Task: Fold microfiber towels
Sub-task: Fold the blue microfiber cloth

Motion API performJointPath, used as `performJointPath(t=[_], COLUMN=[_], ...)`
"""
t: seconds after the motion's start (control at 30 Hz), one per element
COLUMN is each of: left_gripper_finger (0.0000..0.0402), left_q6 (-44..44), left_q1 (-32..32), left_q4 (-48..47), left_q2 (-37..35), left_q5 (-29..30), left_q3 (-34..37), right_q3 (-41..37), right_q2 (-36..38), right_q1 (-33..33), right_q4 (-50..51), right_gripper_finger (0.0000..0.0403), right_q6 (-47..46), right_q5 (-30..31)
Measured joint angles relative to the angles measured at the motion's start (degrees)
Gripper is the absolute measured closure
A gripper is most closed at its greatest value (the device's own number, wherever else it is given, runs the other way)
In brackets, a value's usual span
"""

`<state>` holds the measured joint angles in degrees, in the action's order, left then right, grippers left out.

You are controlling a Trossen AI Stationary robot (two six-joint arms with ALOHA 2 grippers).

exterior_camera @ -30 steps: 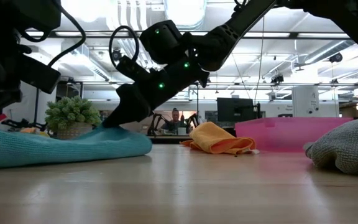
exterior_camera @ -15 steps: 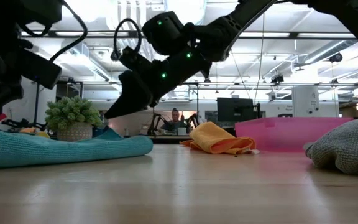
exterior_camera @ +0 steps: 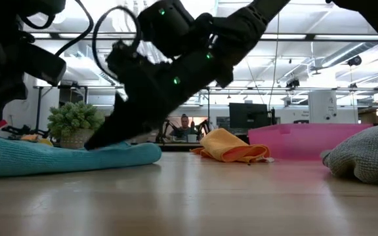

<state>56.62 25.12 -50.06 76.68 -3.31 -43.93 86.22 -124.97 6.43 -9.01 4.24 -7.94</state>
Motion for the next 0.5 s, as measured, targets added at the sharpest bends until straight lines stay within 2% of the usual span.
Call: performJointPath(t=[0.23, 0.5], left_gripper_finger=[0.0299, 0.0299], left_q6=[-1.4, -4.1], left_q1=[0.0, 0.0], left_q4=[0.1, 1.4], left_q2=[-0.1, -0.1], left_q5=[0.0, 2.1], left_q3=[-2.4, -4.1], right_q3=[0.2, 0.3], right_q2=[0.2, 5.2], right_q1=[0.1, 0.1], right_q4=[9.1, 32.5], right_gripper_finger=[0.0393, 0.0394], right_q6=[2.6, 20.5], right_q5=[0.5, 0.4])
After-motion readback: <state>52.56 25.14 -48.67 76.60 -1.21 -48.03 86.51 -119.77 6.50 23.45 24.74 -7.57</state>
